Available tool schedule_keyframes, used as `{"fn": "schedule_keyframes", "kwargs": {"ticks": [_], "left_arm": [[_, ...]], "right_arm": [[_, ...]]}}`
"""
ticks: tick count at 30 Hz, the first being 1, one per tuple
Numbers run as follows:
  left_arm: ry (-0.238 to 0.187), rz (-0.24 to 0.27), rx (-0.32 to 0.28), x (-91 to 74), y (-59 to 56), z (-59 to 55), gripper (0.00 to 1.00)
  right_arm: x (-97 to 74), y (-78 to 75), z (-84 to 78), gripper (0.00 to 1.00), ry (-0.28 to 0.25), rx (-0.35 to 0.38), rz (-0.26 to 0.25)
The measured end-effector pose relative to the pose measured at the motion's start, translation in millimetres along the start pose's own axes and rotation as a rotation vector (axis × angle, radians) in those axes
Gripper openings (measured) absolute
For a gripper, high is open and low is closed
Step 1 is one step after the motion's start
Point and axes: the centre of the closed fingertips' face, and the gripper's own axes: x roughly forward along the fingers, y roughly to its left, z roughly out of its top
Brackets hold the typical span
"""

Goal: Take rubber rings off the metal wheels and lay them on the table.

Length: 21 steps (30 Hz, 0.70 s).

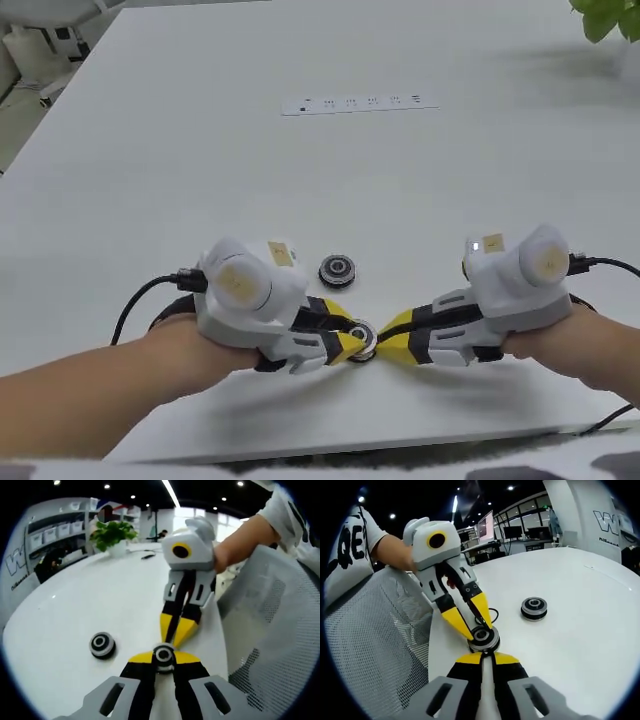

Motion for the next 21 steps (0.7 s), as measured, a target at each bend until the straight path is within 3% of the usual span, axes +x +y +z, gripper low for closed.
{"fn": "schedule_keyframes", "kwargs": {"ticks": [5, 13, 21], "left_arm": [[-0.005, 0.013, -0.005, 0.8, -0.5, 0.1, 0.14], [0.013, 0.032, 0.038, 2.4, -0.9, -0.9, 0.13], [0.015, 0.034, 0.03, 3.5, -1.9, -0.8, 0.13]], "right_arm": [[-0.5, -2.2, -0.7, 0.01, -0.016, 0.064, 0.004], [-0.6, -3.2, -0.2, 0.0, -0.01, 0.149, -0.001], [-1.9, 1.9, -1.0, 0.0, -0.018, 0.188, 0.002]]}}
